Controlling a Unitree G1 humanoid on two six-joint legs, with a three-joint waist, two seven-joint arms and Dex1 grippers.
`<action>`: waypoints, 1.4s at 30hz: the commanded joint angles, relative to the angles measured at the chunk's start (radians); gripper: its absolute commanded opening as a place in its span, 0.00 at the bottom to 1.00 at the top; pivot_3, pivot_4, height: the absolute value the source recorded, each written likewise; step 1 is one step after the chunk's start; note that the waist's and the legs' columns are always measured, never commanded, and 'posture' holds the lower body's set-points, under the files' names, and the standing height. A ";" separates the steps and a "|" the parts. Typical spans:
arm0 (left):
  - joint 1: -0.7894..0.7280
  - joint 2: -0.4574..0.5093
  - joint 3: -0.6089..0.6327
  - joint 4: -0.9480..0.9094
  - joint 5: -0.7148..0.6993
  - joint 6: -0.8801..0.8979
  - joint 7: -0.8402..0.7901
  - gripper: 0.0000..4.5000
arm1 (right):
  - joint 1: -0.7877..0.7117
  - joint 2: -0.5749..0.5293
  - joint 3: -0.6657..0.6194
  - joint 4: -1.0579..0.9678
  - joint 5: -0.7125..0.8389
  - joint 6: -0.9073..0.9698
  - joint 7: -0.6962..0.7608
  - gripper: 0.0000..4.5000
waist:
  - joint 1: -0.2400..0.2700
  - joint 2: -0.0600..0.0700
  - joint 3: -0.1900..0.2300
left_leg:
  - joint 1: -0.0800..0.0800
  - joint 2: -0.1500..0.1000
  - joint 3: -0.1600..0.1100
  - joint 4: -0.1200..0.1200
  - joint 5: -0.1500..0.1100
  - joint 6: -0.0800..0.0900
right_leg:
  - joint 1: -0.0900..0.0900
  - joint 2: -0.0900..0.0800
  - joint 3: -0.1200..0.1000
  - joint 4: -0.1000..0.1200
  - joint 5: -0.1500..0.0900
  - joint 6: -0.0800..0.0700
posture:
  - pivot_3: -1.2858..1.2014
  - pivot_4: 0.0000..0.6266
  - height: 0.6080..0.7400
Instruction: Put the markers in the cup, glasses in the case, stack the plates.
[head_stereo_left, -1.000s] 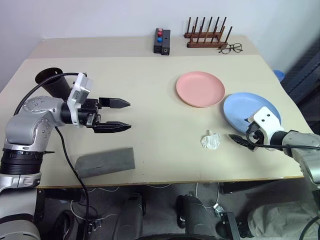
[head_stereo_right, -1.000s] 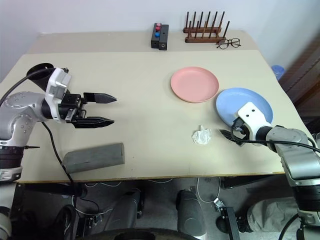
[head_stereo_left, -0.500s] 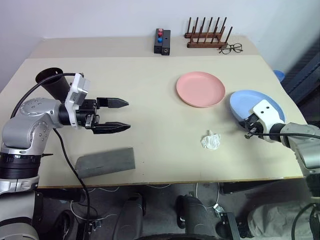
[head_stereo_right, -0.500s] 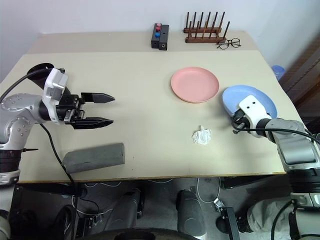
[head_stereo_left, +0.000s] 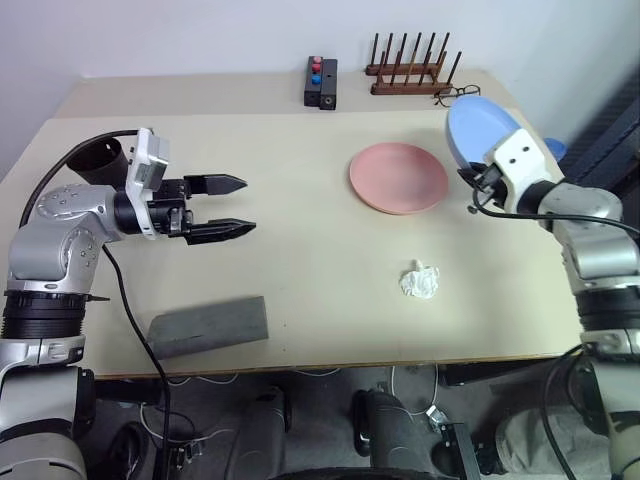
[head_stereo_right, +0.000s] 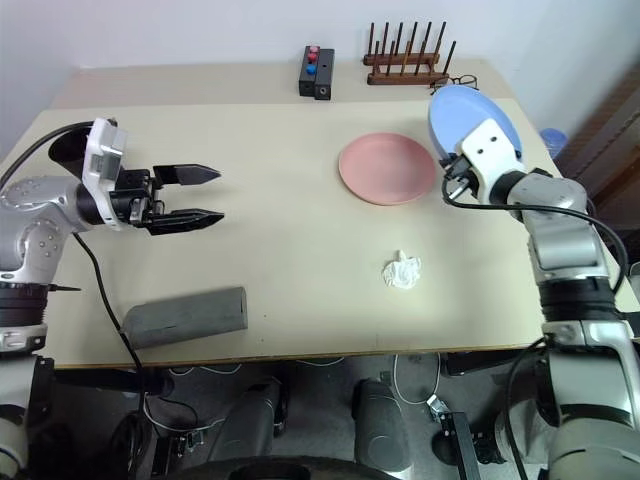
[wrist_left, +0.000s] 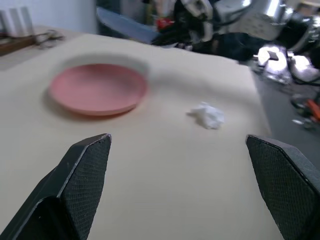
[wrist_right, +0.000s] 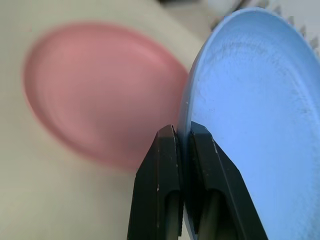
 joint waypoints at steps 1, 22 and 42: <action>-0.044 -0.006 0.033 0.041 0.030 -0.069 0.015 1.00 | -0.054 0.015 0.003 0.045 -0.027 -0.074 0.002 0.01 | 0.004 0.000 0.000 | 0.000 0.000 0.000 0.000 0.000 0.000 | 0.000 0.000 0.000 0.000 0.000 0.000 | 0.52 0.24 1.00; 0.020 -0.003 0.058 -0.045 0.041 -0.070 0.096 1.00 | -0.069 0.239 0.156 0.077 -0.100 -0.168 0.090 0.01 | -0.017 0.001 0.001 | 0.000 0.001 -0.002 -0.001 0.000 0.000 | -0.001 0.002 0.000 0.004 0.000 0.001 | 0.52 0.24 1.00; 0.028 0.001 0.056 -0.069 0.020 -0.028 0.080 1.00 | -0.066 0.188 -0.002 -0.048 0.085 -0.001 0.157 0.99 | -0.019 0.001 0.001 | 0.000 0.001 -0.002 -0.001 0.000 0.000 | -0.001 0.002 0.000 0.004 0.000 0.001 | 0.52 0.24 1.00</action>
